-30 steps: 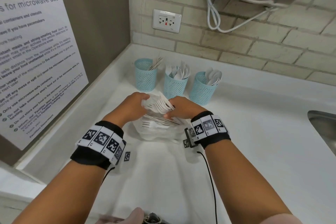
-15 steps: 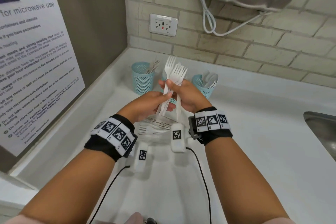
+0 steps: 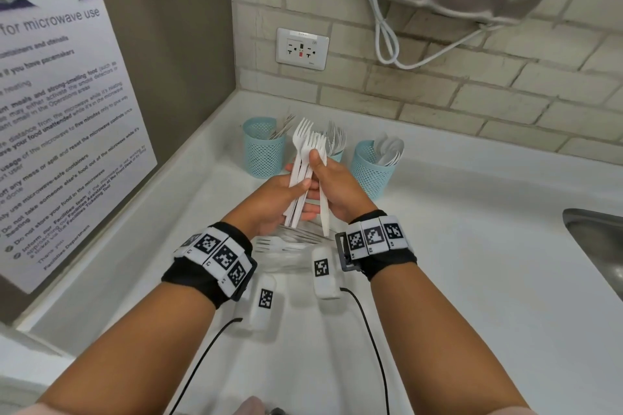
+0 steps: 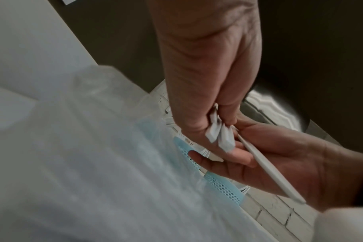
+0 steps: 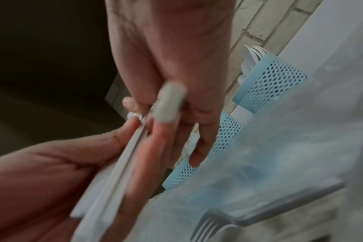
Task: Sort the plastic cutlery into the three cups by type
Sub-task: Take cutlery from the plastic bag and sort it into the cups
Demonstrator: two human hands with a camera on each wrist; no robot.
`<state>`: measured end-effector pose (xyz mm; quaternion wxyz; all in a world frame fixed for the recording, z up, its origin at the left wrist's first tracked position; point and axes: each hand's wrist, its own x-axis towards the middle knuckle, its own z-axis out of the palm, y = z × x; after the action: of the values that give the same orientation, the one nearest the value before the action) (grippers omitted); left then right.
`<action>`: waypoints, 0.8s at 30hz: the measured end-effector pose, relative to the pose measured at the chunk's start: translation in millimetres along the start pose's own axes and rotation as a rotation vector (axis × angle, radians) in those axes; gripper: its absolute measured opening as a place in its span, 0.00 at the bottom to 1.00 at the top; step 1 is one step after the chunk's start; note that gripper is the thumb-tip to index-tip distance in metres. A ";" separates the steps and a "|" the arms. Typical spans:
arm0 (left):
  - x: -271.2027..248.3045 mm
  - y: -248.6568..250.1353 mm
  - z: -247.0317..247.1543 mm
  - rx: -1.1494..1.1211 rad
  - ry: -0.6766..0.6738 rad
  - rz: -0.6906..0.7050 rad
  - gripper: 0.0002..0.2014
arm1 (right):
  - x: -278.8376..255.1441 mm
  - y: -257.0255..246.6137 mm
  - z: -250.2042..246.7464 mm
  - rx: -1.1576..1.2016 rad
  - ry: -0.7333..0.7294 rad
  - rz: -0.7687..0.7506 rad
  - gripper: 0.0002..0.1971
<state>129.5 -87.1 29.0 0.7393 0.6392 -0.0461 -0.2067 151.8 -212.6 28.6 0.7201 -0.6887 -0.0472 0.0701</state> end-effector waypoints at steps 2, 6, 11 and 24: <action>-0.1 -0.1 -0.2 -0.018 0.029 0.007 0.10 | 1.0 1.9 0.7 -0.050 0.032 -0.051 0.21; -2.1 2.2 -6.6 -0.020 0.065 0.020 0.12 | 8.6 -1.9 1.4 -0.197 0.014 -0.048 0.13; -2.8 6.3 -28.3 -0.073 0.257 0.017 0.10 | 37.1 -22.4 3.6 -0.444 0.185 -0.039 0.20; -5.2 8.8 -63.9 -0.018 0.472 0.055 0.14 | 101.6 -50.8 35.7 -0.434 0.490 -0.449 0.11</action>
<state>148.2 -25.2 27.2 0.7407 0.6615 0.1126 -0.0319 247.9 -162.7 78.1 0.5451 -0.7939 -0.0372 -0.2670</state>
